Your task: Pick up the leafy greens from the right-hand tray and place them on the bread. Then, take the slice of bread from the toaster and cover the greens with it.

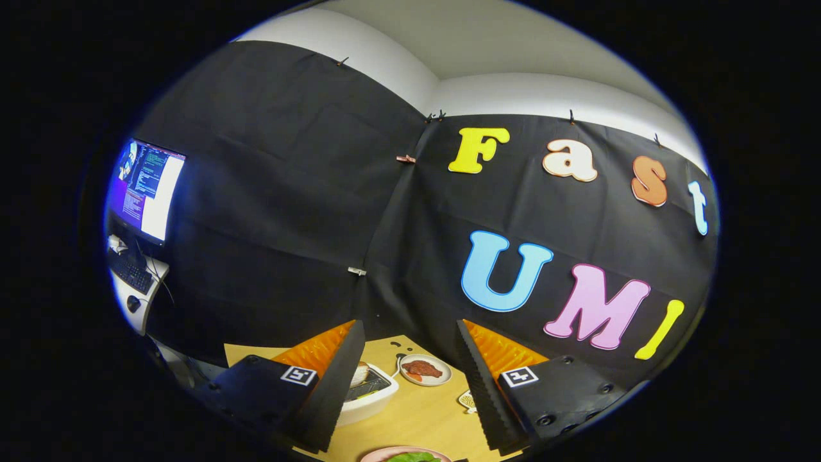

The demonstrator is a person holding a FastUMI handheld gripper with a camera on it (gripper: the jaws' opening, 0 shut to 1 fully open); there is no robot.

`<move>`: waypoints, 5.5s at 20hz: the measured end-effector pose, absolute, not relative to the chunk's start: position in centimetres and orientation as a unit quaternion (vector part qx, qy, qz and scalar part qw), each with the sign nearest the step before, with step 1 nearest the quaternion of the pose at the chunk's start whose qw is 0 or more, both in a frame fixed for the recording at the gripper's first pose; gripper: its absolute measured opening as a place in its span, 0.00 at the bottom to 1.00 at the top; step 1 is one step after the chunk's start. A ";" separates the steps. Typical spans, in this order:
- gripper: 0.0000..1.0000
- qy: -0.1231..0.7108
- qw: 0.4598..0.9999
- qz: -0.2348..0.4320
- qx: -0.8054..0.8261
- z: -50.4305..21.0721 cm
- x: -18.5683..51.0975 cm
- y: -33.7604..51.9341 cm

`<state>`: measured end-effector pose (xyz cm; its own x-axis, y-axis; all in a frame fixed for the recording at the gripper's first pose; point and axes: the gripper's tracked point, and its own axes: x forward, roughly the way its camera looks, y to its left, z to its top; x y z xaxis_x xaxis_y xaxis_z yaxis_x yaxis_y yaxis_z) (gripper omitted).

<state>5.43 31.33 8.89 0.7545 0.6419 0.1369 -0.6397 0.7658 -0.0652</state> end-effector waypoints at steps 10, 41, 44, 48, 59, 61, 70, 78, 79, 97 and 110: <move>0.89 0.081 0.919 0.381 0.057 1.2 8.4 38.3; 0.27 0.418 0.824 0.260 0.281 -14.3 14.7 50.9; 0.11 0.409 0.828 0.262 0.282 -13.3 14.7 50.6; 0.11 0.391 0.828 0.264 0.301 -10.6 14.4 49.3; 0.11 0.303 0.846 0.292 0.327 -2.1 13.5 40.6; 0.11 0.293 0.852 0.289 0.323 -1.7 13.1 37.9; 0.11 0.292 0.883 0.229 0.286 -7.4 11.9 26.5; 0.11 0.360 0.870 0.172 0.289 -17.3 9.3 21.3; 0.11 0.367 0.866 0.169 0.294 -18.3 9.1 21.2; 0.11 0.433 0.831 0.137 0.322 -31.1 7.3 22.7; 0.36 0.456 0.862 0.106 0.193 -36.8 6.6 20.9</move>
<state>6.64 20.92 -36.85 0.5625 0.3585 -0.7451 -0.0059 0.9028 0.4300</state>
